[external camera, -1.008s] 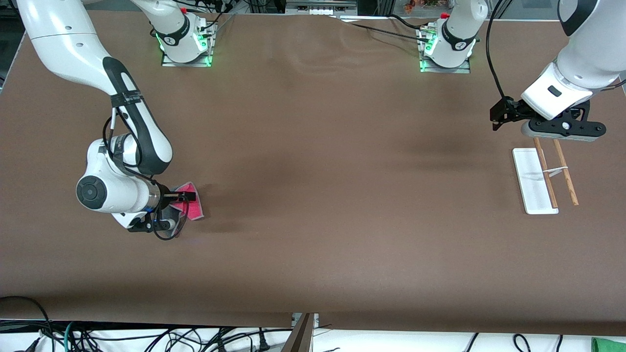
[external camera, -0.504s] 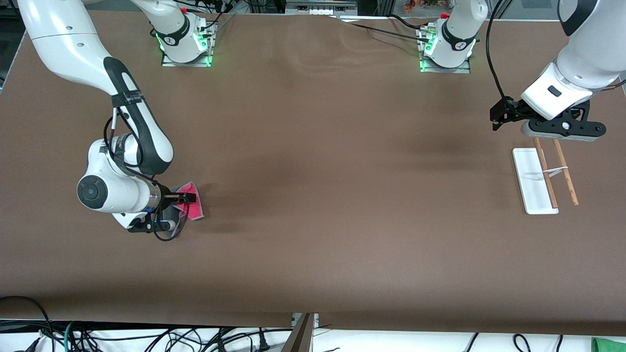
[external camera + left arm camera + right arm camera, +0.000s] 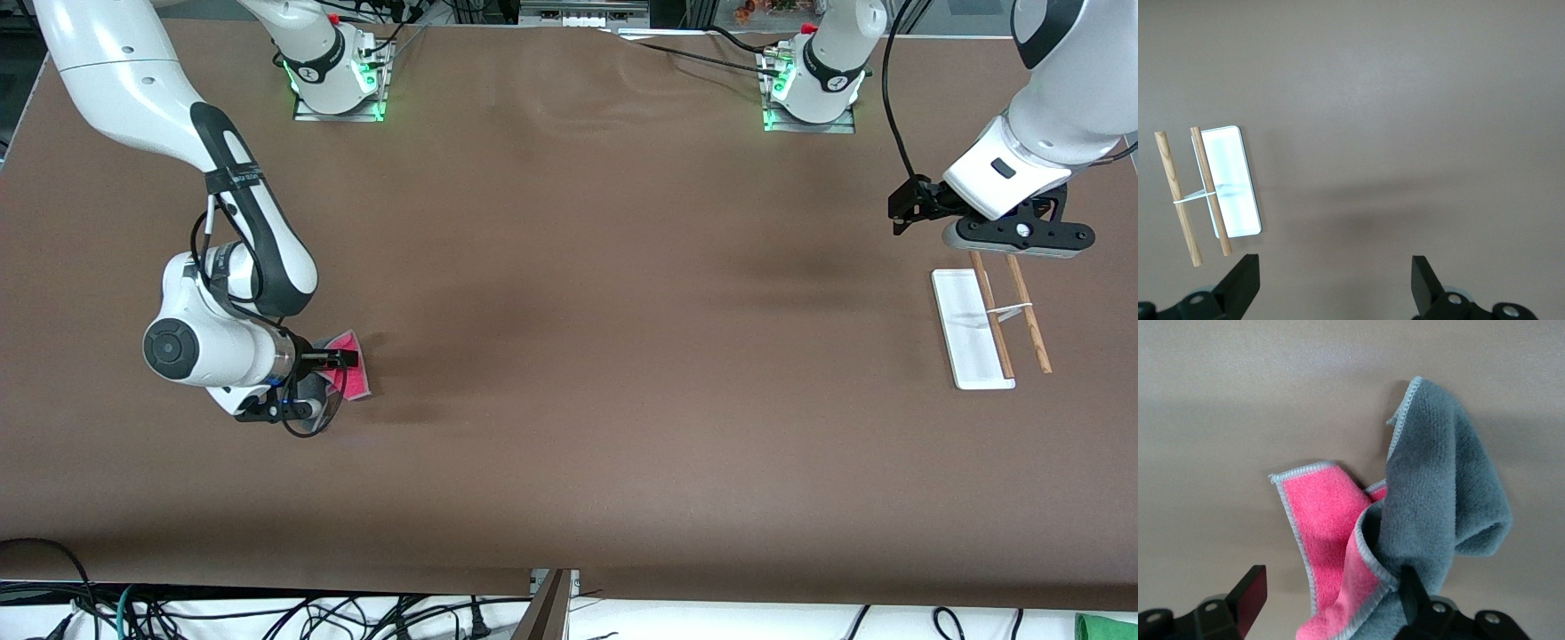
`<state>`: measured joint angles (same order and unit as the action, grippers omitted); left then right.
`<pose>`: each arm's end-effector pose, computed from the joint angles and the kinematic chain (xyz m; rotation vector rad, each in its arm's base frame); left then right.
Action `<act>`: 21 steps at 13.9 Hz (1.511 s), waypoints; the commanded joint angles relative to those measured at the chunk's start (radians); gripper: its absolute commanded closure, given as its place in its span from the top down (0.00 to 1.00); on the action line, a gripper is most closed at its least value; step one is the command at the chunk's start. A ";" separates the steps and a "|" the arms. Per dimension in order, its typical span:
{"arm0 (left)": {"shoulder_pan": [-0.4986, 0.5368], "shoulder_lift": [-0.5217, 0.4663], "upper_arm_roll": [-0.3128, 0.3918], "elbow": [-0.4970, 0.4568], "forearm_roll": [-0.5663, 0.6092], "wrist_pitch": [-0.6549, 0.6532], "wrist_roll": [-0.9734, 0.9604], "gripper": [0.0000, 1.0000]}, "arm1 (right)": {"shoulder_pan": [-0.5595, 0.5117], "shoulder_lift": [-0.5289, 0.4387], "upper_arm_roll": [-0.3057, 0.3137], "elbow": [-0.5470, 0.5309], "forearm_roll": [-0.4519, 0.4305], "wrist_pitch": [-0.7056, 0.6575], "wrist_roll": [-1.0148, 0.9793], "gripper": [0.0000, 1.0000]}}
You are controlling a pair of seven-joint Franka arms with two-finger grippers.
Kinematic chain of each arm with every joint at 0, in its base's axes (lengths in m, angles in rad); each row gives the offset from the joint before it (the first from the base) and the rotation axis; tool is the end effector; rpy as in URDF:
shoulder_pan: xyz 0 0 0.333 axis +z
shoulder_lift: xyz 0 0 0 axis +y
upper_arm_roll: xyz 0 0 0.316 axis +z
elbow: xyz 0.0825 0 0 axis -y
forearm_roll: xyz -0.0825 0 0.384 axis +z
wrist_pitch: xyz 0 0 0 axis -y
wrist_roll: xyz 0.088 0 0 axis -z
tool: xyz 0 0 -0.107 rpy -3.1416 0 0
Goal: Pass towel and hang on rack
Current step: 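Close the right gripper on the towel edge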
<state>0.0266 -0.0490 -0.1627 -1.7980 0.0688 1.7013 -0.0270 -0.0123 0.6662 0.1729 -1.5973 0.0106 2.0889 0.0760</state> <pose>0.5381 -0.0688 0.5546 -3.0559 0.1825 0.0644 0.6706 0.0949 0.2336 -3.0309 -0.0774 0.2710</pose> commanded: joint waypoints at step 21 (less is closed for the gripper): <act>0.004 0.027 -0.011 0.028 -0.003 -0.026 0.012 1.00 | -0.002 -0.034 0.002 0.003 0.006 -0.090 -0.019 0.00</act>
<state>0.0264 -0.0305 -0.1683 -1.7980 0.0688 1.7004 -0.0269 -0.0122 0.6583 0.1692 -1.5953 0.0106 2.0290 0.0708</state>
